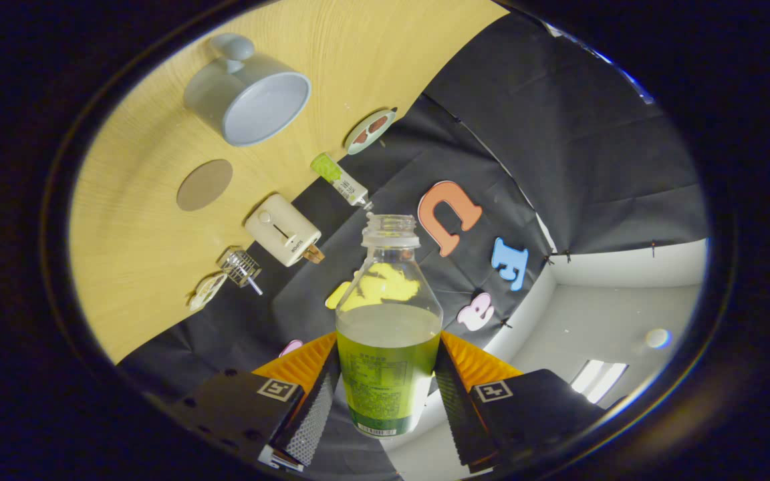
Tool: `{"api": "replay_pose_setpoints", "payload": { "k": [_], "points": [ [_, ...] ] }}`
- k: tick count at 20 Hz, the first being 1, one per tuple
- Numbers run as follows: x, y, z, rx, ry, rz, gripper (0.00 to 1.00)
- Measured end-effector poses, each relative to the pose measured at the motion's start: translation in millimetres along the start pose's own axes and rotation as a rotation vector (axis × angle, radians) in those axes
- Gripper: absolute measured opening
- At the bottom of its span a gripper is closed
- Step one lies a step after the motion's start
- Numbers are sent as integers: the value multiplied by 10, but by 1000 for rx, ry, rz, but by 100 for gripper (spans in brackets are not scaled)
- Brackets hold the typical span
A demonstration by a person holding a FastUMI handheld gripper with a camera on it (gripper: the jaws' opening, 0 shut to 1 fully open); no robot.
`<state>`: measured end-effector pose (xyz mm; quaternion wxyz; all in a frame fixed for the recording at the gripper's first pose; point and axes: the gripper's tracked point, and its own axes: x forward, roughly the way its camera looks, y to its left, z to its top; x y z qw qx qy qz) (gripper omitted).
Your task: Take the bottle from table, then pour the juice into the cup, finally place the bottle on the coaster
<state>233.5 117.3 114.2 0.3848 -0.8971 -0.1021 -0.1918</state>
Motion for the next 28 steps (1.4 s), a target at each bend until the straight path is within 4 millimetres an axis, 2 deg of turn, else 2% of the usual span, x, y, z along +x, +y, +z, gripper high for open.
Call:
{"api": "replay_pose_setpoints", "payload": {
  "k": [9, 14, 17, 19, 23, 28],
  "points": [
    [8, -186, 97, -48, -17, -72, 81],
    [-22, -124, 68, -55, -6, -60, 81],
    [-20, -11, -14, 3, 26, -26, 81],
    [-20, 194, -116, 131, 86, 54, 81],
    [-75, 572, -162, 506, 187, 216, 81],
    [-169, 886, 69, 913, 241, 340, 81]
  ]
}}
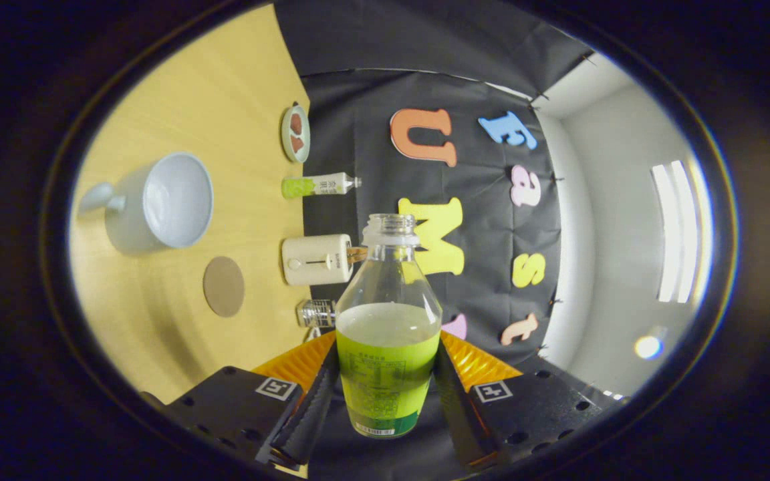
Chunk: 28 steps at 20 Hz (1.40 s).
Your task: Take the bottle from table, then pour the juice into the cup, finally place the bottle on the coaster
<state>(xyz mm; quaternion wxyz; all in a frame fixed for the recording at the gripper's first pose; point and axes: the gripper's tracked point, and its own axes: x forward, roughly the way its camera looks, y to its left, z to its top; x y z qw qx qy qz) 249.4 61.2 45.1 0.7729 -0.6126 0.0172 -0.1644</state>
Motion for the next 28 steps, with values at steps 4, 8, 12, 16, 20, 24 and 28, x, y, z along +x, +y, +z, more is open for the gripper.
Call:
{"api": "replay_pose_setpoints", "payload": {
  "k": [4, 8, 12, 16, 20, 24, 28],
  "points": [
    [27, 232, 2, 254, 20, 75, 81],
    [-23, 330, -65, 442, 64, 130, 81],
    [-72, 229, -44, 615, 84, 177, 80],
    [-161, 64, 49, 801, 99, 242, 80],
    [-157, -226, 158, 1007, 93, 280, 80],
    [29, -379, 279, 1099, 42, 274, 80],
    [280, -274, 226, 1167, 16, 249, 79]
  ]
}}
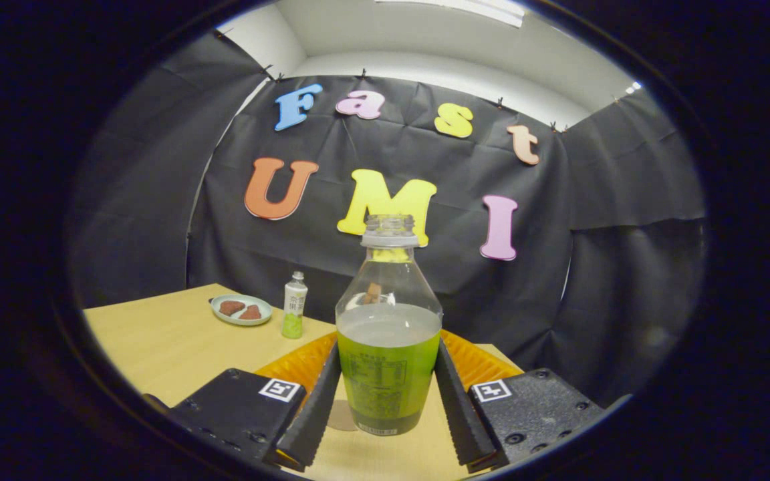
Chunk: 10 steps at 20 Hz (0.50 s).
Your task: Take the bottle from table, then pour the juice into the cup, finally place the bottle on the coaster
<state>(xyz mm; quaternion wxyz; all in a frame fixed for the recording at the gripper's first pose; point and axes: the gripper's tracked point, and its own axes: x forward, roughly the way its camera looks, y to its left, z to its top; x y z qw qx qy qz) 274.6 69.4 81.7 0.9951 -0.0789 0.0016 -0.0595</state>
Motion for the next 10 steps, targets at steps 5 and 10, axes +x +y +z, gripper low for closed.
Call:
{"api": "replay_pose_setpoints", "payload": {
  "k": [5, 10],
  "points": [
    [461, 118, -363, 80, 55, 74, 78],
    [834, 246, -667, 96, 97, 113, 79]
  ]
}}
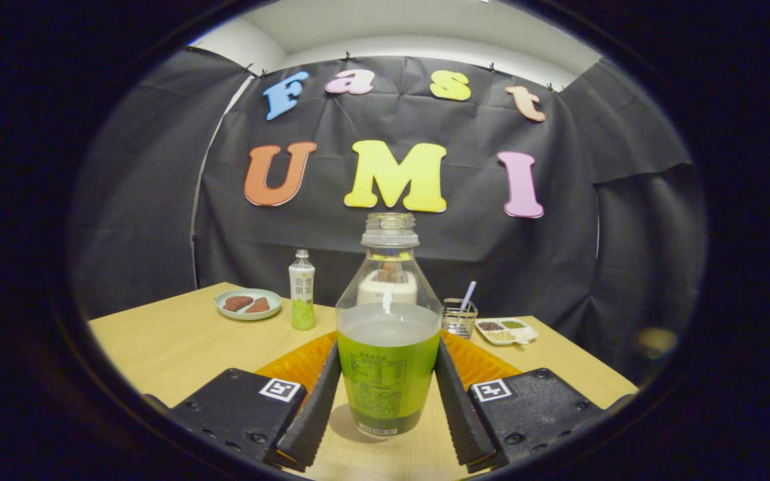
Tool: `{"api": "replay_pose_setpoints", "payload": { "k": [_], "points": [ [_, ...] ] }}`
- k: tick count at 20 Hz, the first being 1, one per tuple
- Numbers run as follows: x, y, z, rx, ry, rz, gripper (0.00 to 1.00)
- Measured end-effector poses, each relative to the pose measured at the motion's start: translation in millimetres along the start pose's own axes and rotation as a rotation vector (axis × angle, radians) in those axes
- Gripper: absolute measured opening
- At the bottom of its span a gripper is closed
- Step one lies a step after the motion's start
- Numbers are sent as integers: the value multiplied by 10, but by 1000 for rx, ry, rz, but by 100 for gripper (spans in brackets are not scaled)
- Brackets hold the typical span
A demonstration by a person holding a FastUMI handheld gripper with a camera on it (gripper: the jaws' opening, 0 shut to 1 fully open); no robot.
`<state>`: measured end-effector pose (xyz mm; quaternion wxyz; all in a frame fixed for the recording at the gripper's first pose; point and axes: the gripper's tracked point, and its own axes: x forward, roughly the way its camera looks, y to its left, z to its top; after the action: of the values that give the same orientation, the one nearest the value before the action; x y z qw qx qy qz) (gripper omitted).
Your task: Take the bottle from table, then pour the juice into the cup, finally place the bottle on the coaster
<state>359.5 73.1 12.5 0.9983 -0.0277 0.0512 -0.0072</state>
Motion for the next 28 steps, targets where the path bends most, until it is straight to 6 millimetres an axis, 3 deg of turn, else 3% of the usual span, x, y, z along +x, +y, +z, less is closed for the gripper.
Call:
{"api": "replay_pose_setpoints", "payload": {
  "k": [5, 10, 21, 22, 24, 28],
  "points": [
    [275, 136, -295, 1, 48, 43, 79],
    [419, 77, -562, 35, 81, 39, 79],
    [406, 163, -518, 3, 43, 77, 83],
    [383, 169, -503, 3, 38, 75, 85],
    [392, 177, -445, 3, 28, 72, 98],
    [130, 185, -284, 35, 18, 62, 100]
  ]
}}
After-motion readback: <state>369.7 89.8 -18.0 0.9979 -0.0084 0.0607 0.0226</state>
